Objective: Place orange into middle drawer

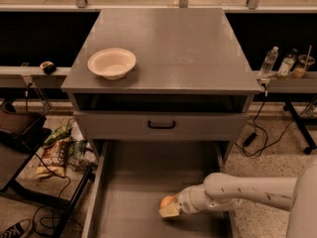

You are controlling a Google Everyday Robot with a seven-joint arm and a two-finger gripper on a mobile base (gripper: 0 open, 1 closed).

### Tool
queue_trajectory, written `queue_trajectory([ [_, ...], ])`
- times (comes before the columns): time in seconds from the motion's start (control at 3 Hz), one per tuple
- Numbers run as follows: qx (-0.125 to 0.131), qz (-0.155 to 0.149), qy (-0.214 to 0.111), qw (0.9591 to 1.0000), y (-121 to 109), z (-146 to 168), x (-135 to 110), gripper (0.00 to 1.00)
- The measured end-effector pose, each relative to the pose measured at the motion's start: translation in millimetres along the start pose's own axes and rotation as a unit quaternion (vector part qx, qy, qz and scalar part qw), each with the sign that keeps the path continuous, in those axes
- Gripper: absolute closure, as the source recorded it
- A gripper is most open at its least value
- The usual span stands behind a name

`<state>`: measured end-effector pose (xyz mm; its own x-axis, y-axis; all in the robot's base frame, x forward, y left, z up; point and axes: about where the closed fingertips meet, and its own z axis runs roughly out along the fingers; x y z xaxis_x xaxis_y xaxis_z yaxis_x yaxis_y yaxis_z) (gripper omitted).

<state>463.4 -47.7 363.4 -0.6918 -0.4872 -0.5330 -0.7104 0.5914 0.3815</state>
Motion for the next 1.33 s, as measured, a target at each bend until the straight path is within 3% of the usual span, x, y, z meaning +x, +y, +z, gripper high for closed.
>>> queue_trajectory([
  [0.33, 0.0, 0.0, 0.0, 1.0, 0.1, 0.1, 0.0, 0.04],
  [1.33, -0.001, 0.0, 0.0, 1.0, 4.2, -4.7, -4.2, 0.0],
])
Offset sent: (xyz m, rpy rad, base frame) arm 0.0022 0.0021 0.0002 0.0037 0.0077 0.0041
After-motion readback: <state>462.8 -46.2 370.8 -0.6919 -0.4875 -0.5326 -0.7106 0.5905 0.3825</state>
